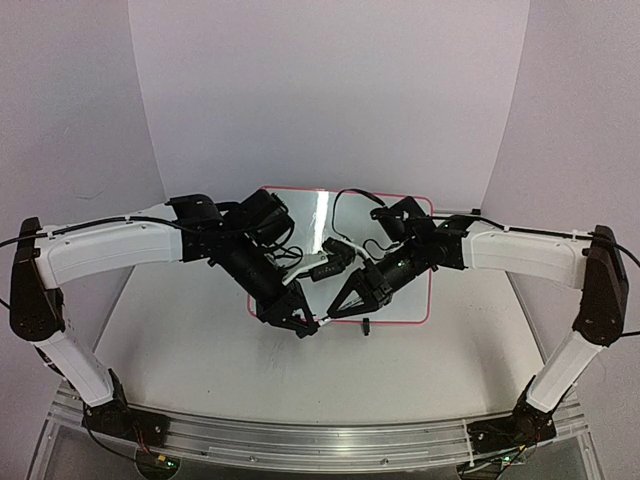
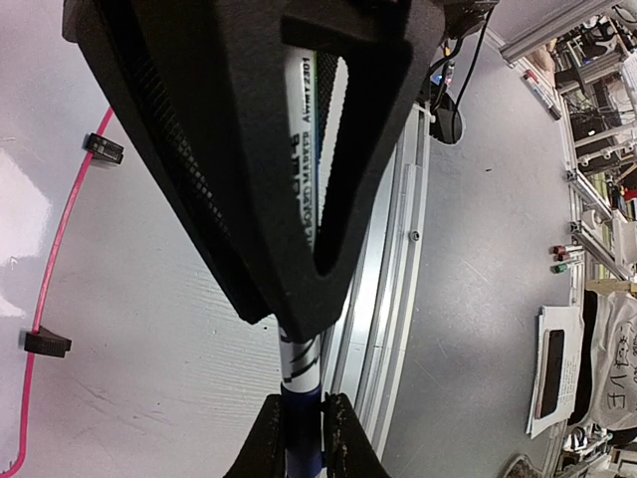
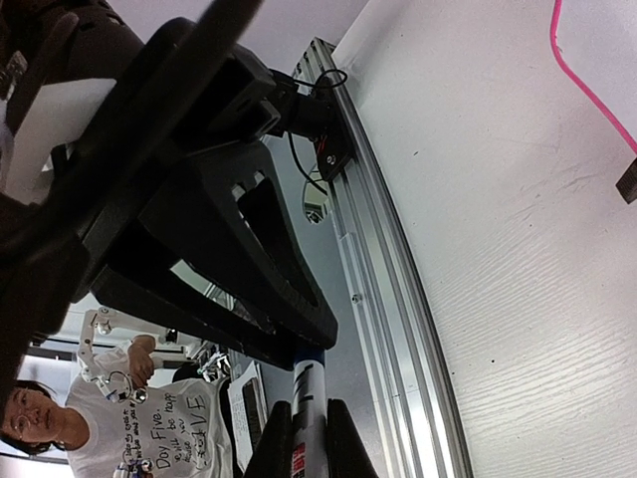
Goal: Write a sentence on the whiteboard
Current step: Pass from the left arm to the right, then open the pen cap from the whiteboard marker.
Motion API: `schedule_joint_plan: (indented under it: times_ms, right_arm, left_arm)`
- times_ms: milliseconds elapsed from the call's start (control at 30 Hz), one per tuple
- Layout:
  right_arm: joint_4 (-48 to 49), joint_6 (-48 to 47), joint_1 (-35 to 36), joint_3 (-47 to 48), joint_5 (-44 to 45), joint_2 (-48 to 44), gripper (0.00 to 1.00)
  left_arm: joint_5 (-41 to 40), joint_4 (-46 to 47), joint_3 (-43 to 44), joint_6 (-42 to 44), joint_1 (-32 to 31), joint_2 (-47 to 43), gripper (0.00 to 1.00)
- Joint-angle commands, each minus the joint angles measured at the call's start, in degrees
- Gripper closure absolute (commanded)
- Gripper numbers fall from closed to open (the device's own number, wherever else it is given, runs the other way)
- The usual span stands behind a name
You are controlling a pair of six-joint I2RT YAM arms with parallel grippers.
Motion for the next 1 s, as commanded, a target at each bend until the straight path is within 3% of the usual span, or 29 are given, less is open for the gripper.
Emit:
schedule_joint_plan:
  times_ms: [0, 167, 200, 233, 333, 367, 500, 767, 967]
  right_arm:
    - [-0.3, -1.4, 0.7, 1.7, -1.5, 0.3, 0.98]
    - [-0.4, -2.5, 0.6, 1.5, 0.8, -0.9, 1.0]
    - [-0.3, -2.4, 0.4, 1.7, 2.9, -1.6, 1.0]
    - [-0.1, -2.3, 0.2, 1.7, 4.3, -2.1, 1.0]
    - [2.7, 0.1, -1.9, 1.2, 10.0, -5.0, 1.0]
    - [6.1, 2.6, -3.0, -0.4, 11.1, -6.6, 1.0]
    - [14.9, 7.1, -4.4, -4.3, 16.1, -11.5, 1.0]
    - [32.9, 15.3, -4.5, -9.7, 16.4, -17.8, 1.0]
    - [38.1, 18.3, -4.3, -11.2, 14.8, -18.9, 1.0]
  left_arm:
    - [-1.5, -0.2, 2.7, 1.1, 0.0, 0.2, 1.0]
    - [-4.6, 0.5, 2.1, 1.3, 0.0, -0.6, 1.0]
    - [-6.0, 1.2, 1.6, 0.8, 0.1, -1.1, 0.96]
    - [-7.0, 1.5, 1.4, 0.6, 0.0, -1.6, 0.89]
    - [-10.7, 8.4, -3.3, -2.4, 0.4, -6.9, 0.46]
    - [-11.9, 12.4, -5.4, -3.8, 0.9, -9.7, 0.36]
    - [-13.7, 30.7, -15.5, -14.0, 3.0, -19.2, 0.11]
    - [-12.1, 53.4, -24.6, -28.8, 4.2, -23.6, 0.02]
    - [-3.4, 55.9, -22.5, -31.6, 4.3, -19.3, 0.01]
